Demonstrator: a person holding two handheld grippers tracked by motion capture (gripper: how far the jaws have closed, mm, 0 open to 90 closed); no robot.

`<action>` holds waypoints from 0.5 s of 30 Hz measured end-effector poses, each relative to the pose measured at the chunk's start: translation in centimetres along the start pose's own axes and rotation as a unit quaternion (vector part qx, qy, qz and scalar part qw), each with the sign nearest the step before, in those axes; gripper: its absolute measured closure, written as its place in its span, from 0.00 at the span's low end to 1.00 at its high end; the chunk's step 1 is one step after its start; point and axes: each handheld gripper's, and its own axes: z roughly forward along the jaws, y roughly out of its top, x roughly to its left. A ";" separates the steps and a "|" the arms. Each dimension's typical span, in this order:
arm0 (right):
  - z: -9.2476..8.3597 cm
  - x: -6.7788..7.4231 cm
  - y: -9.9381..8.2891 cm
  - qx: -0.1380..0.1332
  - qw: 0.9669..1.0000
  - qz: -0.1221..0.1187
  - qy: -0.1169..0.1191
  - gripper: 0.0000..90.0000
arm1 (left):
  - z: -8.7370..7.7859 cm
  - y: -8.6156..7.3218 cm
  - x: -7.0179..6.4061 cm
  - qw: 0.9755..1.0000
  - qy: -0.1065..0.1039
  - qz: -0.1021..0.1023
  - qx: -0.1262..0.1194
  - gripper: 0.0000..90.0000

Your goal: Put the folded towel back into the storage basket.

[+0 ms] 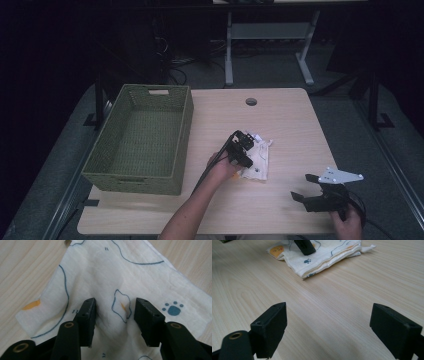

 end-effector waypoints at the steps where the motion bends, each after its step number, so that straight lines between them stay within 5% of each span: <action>1: 0.0 0.0 0.0 0.000 1.000 0.000 0.000 0.15 | 0.0 0.0 0.1 1.000 0.001 0.001 0.002 0.62; 15: 0.0 0.1 0.1 0.000 1.000 -0.001 0.001 0.15 | -0.1 0.4 0.6 1.000 0.009 0.003 0.012 0.85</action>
